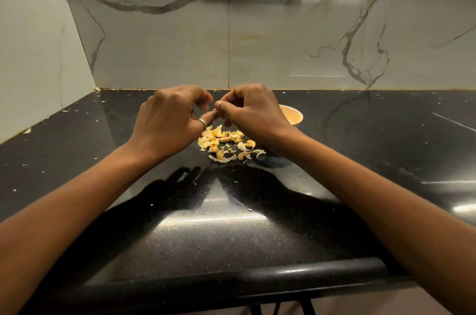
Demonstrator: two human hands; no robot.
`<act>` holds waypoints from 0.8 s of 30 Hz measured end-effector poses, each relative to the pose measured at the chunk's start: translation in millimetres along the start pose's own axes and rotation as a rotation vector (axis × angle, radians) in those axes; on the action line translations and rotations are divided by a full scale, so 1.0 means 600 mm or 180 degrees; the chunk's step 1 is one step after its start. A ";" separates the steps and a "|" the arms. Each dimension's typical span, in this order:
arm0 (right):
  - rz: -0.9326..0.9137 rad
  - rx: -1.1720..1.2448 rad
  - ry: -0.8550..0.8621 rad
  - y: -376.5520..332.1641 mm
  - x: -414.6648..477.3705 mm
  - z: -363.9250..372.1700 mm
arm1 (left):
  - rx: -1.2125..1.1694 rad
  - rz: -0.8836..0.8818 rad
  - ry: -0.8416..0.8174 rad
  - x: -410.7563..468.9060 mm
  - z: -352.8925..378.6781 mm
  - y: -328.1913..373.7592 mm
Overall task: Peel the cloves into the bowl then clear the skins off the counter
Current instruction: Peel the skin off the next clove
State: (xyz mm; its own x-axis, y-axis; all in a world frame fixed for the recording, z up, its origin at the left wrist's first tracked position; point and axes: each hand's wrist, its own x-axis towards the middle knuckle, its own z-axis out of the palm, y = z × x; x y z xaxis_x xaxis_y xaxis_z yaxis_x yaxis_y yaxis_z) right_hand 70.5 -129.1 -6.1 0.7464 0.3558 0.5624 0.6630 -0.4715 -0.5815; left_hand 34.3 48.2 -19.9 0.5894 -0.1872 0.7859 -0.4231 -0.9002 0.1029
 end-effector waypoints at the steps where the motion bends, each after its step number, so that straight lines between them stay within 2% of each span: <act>1: 0.0012 0.0026 -0.0024 -0.001 -0.001 -0.001 | 0.0028 0.0031 -0.0005 0.000 -0.001 0.000; 6: 0.0079 0.0050 -0.0107 -0.004 -0.002 -0.001 | 0.0014 0.0062 -0.0125 -0.004 0.004 0.002; 15: 0.0186 0.0142 -0.0168 -0.010 -0.004 -0.004 | -0.0425 -0.0242 -0.0148 -0.003 0.009 0.002; 24: 0.0303 0.0298 -0.0344 -0.011 -0.004 -0.002 | 0.0009 0.0117 0.0021 -0.001 0.003 0.009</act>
State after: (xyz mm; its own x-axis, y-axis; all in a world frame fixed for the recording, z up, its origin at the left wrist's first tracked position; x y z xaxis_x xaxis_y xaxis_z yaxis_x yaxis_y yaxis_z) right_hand 64.1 -127.9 -2.5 0.8046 0.4002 0.4386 0.5877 -0.4317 -0.6843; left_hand 33.0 42.9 -21.2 0.5688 -0.2175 0.7932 -0.4423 -0.8940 0.0720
